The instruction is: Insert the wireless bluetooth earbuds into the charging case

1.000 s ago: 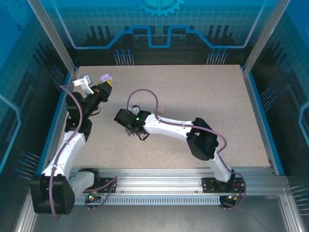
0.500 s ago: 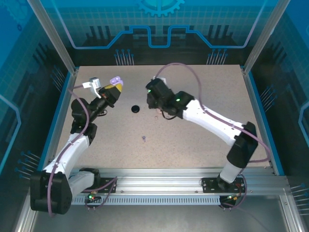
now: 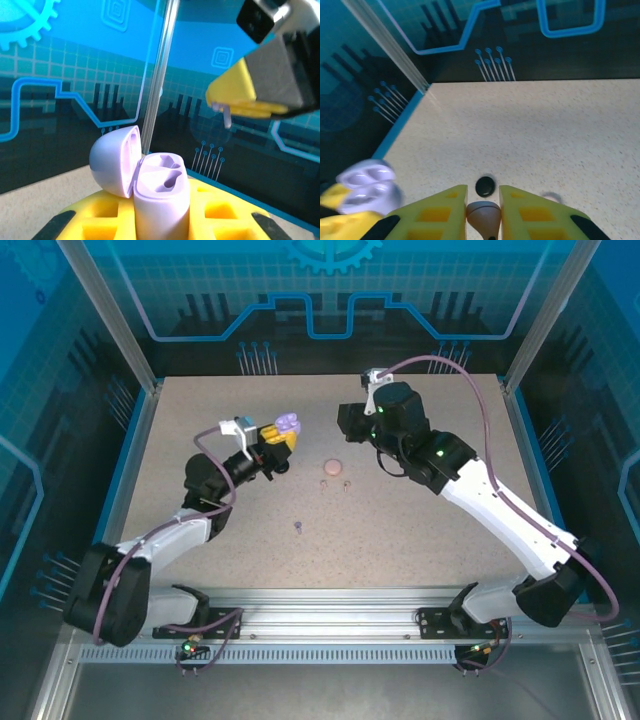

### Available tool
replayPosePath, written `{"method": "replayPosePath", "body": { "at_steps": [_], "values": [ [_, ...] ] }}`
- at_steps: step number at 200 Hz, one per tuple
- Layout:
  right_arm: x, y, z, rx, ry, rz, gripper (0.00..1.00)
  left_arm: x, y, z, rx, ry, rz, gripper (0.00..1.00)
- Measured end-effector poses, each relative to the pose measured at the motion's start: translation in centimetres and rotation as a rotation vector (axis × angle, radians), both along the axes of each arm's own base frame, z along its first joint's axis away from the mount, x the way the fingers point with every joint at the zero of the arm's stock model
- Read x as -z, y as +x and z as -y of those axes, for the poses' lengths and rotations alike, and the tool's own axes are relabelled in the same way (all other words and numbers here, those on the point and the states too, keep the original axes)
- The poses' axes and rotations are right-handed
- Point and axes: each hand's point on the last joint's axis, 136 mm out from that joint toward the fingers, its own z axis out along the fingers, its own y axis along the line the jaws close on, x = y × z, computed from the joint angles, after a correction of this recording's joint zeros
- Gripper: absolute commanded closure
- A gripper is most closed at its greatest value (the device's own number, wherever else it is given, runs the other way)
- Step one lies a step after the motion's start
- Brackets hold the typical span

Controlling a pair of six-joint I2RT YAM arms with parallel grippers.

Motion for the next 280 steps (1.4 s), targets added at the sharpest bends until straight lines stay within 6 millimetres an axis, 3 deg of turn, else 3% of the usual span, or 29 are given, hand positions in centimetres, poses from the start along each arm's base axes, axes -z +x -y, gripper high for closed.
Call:
{"method": "replayPosePath", "body": {
  "at_steps": [27,78,133,169,280],
  "values": [
    [-1.4,-0.9,-0.5,-0.063,0.039,0.055,0.79,1.1,0.0,1.5,0.008,0.058,0.092,1.0],
    [-1.5,-2.3,-2.1,-0.193,0.07,0.138,0.79,-0.1,-0.8,2.1,-0.003,0.091,0.232,1.0],
    [-2.3,-4.7,-6.1,-0.354,0.057,0.245,0.8,0.7,-1.2,2.7,0.018,0.148,0.224,1.0],
    [-1.3,-5.3,-8.2,-0.412,0.02,0.263,0.81,0.5,-1.5,2.9,0.032,0.168,0.23,1.0],
    [-0.3,-4.8,-8.7,-0.41,-0.013,0.267,0.82,0.6,-1.7,3.0,0.042,0.19,0.221,1.0]
  ]
}}
